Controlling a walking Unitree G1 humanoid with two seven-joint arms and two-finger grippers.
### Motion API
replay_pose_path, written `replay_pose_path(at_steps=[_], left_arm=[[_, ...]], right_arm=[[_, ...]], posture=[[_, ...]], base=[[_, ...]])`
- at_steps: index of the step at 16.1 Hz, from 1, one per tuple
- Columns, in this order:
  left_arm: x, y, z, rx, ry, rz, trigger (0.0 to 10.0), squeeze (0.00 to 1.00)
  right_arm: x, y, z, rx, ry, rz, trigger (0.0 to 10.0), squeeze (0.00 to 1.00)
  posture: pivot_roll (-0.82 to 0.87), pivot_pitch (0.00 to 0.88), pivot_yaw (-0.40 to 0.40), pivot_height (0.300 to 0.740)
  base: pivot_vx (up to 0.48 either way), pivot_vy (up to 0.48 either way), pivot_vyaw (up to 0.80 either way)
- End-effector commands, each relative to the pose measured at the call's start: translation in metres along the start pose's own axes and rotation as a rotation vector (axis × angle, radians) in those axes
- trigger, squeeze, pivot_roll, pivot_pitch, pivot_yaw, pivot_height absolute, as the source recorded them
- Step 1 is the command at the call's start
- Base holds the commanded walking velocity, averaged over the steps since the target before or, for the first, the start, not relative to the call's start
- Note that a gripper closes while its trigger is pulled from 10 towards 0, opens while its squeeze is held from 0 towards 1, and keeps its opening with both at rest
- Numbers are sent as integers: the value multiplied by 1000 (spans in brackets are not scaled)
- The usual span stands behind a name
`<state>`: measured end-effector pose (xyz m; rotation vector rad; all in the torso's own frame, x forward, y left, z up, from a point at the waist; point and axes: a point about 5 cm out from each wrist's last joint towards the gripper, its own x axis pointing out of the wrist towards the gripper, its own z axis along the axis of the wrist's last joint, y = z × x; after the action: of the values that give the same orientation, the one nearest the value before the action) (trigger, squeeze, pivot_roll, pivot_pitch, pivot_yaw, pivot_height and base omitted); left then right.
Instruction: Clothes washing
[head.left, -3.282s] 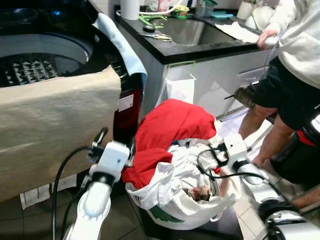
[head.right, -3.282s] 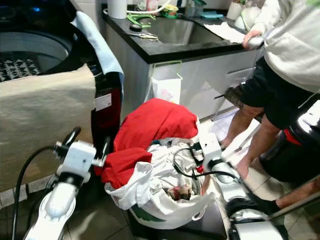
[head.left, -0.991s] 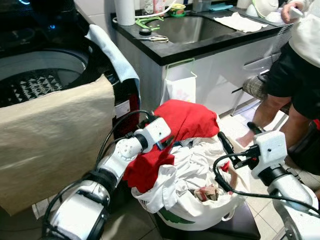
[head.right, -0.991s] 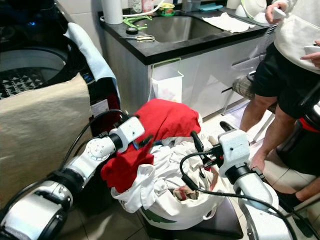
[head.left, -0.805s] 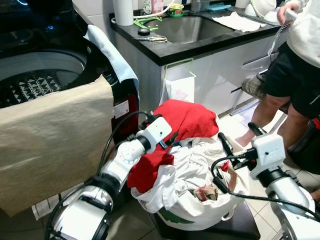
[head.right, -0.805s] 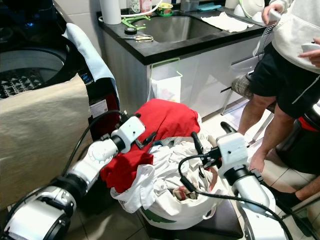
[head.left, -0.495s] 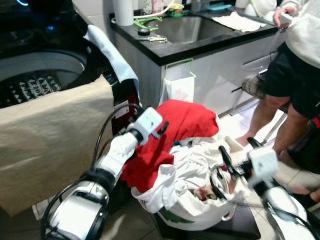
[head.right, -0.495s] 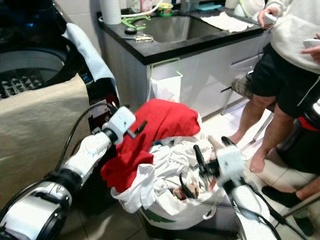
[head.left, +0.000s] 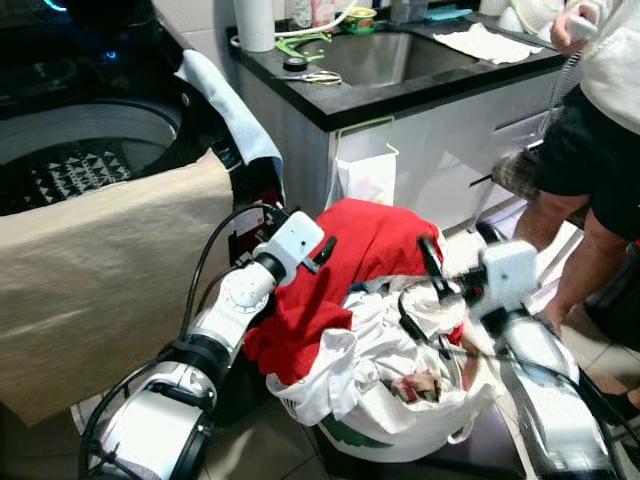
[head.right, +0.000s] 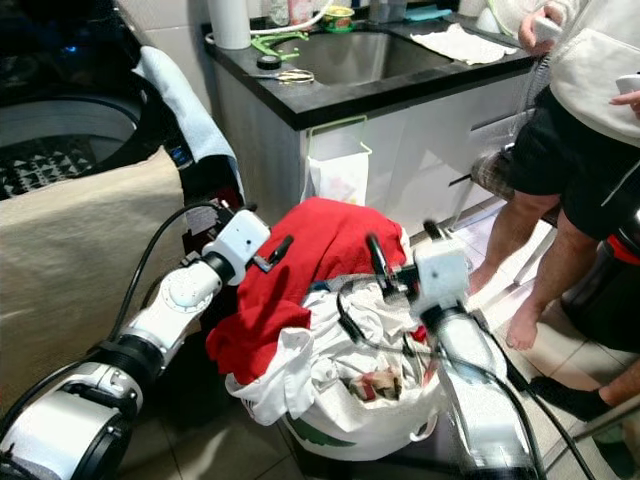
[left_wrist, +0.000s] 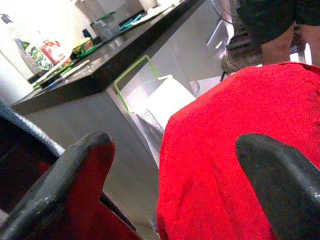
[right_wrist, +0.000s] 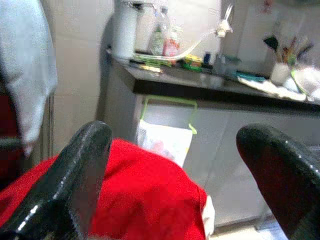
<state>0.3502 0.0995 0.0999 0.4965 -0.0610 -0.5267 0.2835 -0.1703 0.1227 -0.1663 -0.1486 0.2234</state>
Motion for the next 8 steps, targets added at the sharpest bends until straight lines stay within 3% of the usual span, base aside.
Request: replay_pose_path(at_steps=[1,2,4,8], left_arm=[[2,-2,3,8,-9,9,10000,0],[4,1,4,-1,-2,23,10000,0],[5,2,3,4,14,32,10000,0],[7,-7,-4,78,84,-18,10000,0]], right_arm=[[12,0,-8,22,18,-14,10000,0],[29,3,-11,30,29,-17,10000,0],[48,5,-12,31,49,-19,10000,0],[59,12,-15,22,48,15,10000,0]], posture=[[-29,0,4,740],[-26,0,5,740],[-2,0,-9,740],[1,0,-20,740]], base=[[0,0,0],[0,0,0],[0,0,0],[0,0,0]])
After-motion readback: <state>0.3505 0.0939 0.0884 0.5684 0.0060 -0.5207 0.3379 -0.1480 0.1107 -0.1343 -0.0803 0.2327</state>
